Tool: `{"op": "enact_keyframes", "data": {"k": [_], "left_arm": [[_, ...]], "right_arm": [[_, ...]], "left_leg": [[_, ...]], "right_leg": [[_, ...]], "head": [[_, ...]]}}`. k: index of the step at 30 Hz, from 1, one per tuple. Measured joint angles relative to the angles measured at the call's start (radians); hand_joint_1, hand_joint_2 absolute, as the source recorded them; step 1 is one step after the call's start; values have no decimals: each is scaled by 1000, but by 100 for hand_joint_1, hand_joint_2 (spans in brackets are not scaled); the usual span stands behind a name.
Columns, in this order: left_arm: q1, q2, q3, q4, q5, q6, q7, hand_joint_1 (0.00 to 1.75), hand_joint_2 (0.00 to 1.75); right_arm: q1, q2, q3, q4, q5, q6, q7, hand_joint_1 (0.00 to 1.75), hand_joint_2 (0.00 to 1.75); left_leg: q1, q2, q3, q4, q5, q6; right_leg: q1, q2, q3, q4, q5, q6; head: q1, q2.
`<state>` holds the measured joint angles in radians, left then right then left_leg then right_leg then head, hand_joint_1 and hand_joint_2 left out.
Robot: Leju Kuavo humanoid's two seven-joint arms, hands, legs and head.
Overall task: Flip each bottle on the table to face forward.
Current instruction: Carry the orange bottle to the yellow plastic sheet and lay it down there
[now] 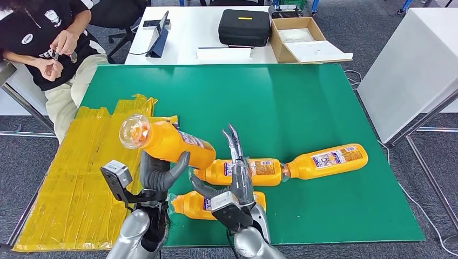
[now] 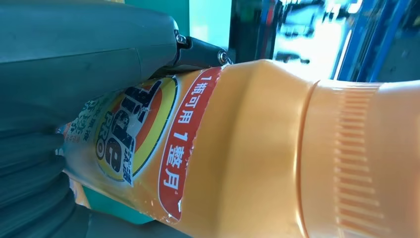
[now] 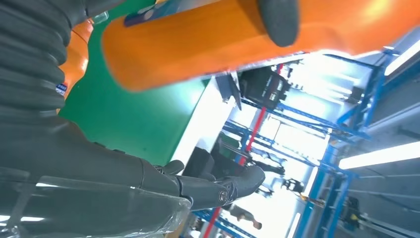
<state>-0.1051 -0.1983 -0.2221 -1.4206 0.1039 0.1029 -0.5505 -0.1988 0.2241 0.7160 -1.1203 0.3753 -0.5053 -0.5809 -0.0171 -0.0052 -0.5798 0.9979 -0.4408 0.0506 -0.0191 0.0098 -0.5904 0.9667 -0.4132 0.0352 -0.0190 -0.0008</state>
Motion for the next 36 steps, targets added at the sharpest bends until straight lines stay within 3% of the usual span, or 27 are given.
{"op": "enact_keyframes", "data": {"k": [6,16,23,28,32,36], "left_arm": [[12,13,89,-50,-184,228,-41,175,175],[14,49,209,-67,-258,303,-65,175,175],[37,78,255,-66,-469,490,-86,175,175],[59,91,268,-60,-574,548,-77,175,175],[82,87,291,-44,-881,587,-37,175,175],[98,20,416,-29,-1219,590,-95,175,175]], "right_arm": [[92,-46,0,-162,74,-48,3,0,175],[180,-109,-3,-342,156,-90,22,0,175],[229,-157,-26,-429,212,-134,41,0,175],[250,-188,-44,-470,217,-140,42,0,175],[261,-210,-54,-498,200,-148,28,0,175],[256,-229,-66,-515,159,-149,13,0,175]], "left_leg": [[0,0,0,0,0,0],[0,0,0,0,0,0],[0,0,0,0,0,0],[0,0,0,0,0,0],[0,0,0,0,0,0],[0,0,0,0,0,0]], "right_leg": [[0,0,0,0,0,0],[0,0,0,0,0,0],[0,0,0,0,0,0],[0,0,0,0,0,0],[0,0,0,0,0,0],[0,0,0,0,0,0]], "head": [[0,0],[0,0],[0,0],[0,0],[0,0],[0,0]]}}
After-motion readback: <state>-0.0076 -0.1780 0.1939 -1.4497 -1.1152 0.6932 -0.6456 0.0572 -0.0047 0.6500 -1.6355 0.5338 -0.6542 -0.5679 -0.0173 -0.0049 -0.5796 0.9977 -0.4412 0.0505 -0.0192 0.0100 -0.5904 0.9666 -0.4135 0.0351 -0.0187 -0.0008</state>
